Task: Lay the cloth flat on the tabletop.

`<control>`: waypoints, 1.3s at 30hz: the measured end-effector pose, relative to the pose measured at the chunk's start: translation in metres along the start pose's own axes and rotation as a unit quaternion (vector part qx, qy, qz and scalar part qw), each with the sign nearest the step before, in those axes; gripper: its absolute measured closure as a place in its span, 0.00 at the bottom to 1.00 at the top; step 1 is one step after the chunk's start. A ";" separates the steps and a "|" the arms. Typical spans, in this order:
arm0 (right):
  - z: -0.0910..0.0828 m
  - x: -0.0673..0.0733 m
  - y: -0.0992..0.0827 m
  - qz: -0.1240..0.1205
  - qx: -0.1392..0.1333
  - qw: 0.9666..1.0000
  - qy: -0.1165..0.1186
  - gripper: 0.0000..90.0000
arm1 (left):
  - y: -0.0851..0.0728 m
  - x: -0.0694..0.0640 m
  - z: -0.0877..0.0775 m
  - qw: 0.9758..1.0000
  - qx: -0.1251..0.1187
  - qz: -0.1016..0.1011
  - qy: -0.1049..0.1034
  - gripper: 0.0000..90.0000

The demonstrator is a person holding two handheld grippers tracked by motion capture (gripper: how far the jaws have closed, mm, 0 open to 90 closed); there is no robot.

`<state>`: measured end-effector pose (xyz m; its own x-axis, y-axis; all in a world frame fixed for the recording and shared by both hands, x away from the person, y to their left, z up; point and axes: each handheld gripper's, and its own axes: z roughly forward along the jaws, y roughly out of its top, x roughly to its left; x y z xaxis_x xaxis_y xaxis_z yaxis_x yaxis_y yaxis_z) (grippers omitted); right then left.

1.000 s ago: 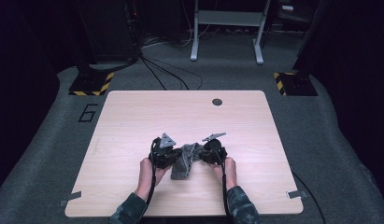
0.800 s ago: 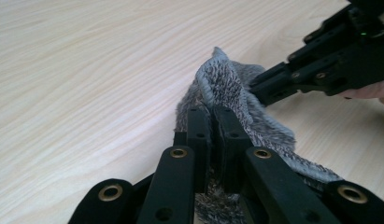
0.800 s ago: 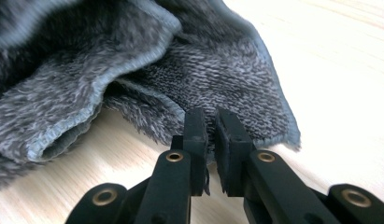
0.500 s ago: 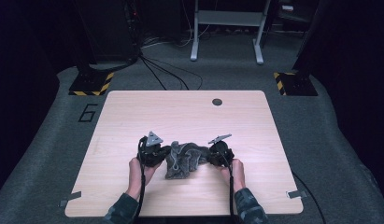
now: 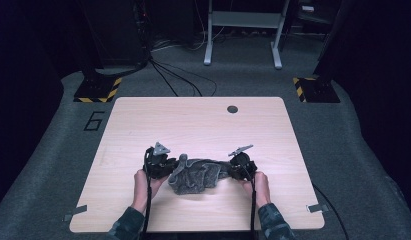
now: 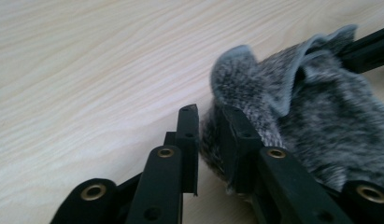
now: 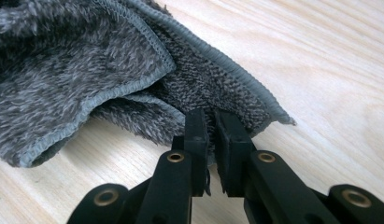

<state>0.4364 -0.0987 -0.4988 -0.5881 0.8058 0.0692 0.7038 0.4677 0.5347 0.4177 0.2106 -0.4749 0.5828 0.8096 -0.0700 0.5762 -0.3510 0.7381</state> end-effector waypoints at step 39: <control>0.018 0.011 0.022 0.021 -0.018 1.000 0.009 0.84 | -0.006 -0.014 0.041 0.996 0.078 0.026 0.018 0.68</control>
<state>0.4527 -0.0734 -0.5015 -0.5655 0.8177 0.1080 0.7135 0.4193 0.5613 0.4297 0.1823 -0.5064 0.5947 0.8039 -0.0093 0.6299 -0.4587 0.6268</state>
